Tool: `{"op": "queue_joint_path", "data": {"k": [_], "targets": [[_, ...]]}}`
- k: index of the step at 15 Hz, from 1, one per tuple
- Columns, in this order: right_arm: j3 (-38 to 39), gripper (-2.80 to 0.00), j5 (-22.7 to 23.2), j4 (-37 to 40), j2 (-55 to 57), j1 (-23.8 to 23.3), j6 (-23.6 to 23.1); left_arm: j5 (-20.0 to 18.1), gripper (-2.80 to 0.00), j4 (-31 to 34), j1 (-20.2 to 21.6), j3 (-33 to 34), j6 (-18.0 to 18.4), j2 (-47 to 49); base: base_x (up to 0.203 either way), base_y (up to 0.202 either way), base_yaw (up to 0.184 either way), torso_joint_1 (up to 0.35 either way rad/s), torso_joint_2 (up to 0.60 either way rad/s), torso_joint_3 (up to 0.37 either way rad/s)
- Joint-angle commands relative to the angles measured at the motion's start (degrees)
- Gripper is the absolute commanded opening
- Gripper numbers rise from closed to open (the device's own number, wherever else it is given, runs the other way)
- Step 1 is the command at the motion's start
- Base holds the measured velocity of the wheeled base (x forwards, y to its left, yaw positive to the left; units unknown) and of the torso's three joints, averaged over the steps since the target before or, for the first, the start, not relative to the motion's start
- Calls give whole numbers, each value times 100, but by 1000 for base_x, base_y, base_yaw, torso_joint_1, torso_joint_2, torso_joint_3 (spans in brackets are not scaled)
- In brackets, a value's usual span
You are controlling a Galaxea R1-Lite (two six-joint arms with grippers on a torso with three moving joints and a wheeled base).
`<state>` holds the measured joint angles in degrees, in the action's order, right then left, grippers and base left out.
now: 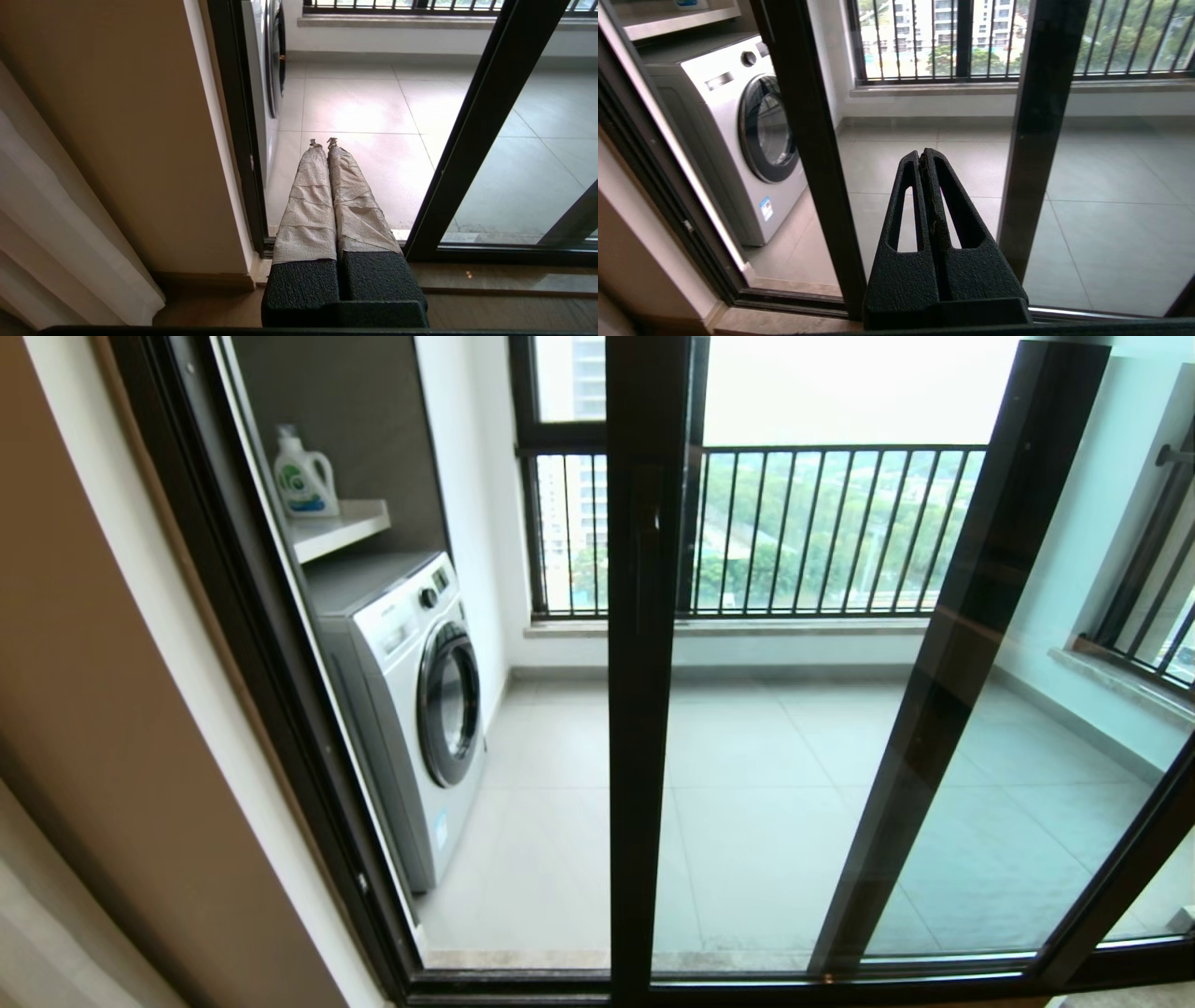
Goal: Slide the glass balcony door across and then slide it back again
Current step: Open the slid door
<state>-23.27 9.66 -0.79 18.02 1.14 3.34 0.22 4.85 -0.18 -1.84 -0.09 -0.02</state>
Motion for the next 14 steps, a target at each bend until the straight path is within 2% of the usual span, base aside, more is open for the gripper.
{"op": "queue_joint_path", "data": {"k": [1,4,6,7,9,10,12,14], "targets": [[-991,-280,590,-85,1945,45,114,4,-280,5,1,0,0,11,0,0,0,0,0,0],[-2072,-280,1175,-451,3961,276,191,4,-280,7,1,0,0,11,0,0,0,0,0,0],[-3038,-280,1310,-633,5123,745,214,4,-280,7,1,0,0,11,0,0,0,0,0,0],[-3360,-280,1178,-689,5465,1237,219,4,-280,7,1,0,0,11,0,0,0,0,0,0],[-3626,-280,527,-766,5875,2471,160,4,-280,7,1,0,0,11,0,0,0,0,0,0],[-3756,-280,186,-794,6112,2943,52,4,-280,7,1,0,0,11,0,0,0,0,0,0],[-4272,-280,-405,-828,6767,3417,-242,4,-280,7,1,0,0,11,0,0,0,0,0,0],[-4924,-280,-706,-838,7430,3545,-333,4,-280,7,1,0,0,11,0,0,0,0,0,0]]}}
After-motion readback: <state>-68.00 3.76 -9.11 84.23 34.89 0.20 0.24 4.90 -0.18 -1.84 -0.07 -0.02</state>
